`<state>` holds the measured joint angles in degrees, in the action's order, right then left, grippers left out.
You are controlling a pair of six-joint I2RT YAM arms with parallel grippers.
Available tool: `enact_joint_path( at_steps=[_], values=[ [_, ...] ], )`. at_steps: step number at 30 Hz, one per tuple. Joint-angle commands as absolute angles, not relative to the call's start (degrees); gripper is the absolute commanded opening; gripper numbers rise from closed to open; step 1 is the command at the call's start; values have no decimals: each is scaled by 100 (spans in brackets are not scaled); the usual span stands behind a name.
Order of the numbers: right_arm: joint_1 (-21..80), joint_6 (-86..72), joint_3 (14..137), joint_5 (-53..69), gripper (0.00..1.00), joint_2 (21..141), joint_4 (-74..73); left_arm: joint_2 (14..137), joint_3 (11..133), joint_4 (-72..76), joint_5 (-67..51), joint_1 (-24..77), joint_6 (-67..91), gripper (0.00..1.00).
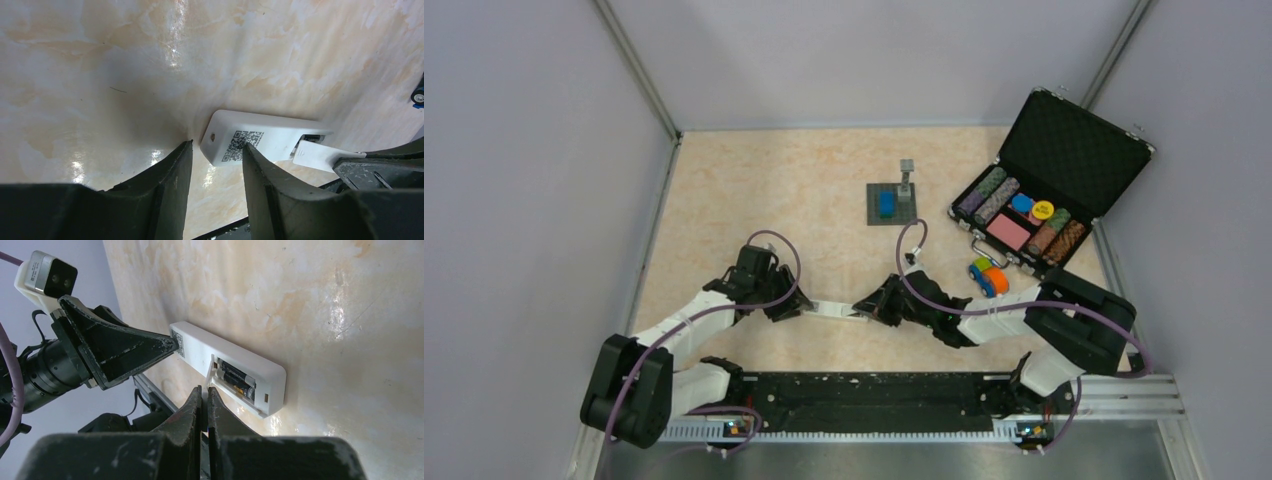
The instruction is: Load the batteries into the remote control
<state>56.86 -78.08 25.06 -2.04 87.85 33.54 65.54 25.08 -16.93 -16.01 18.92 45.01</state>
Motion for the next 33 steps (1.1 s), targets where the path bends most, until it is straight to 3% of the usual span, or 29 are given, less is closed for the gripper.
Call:
enact_joint_path(
  at_steps=[1,8,33],
  values=[
    [5655,-7574,2463,-407,0,8880,3692,6618,2499,-1690,-1548,1902,4408,47],
    [5655,-7173,2166,-393,0,8950,4707,6636,2505,-1681,-1581,1905,4438,47],
    [5661,-7547,2686,120,0,9379,3355,6635,2441,-1591,-1706,1907,4569,46]
  ],
)
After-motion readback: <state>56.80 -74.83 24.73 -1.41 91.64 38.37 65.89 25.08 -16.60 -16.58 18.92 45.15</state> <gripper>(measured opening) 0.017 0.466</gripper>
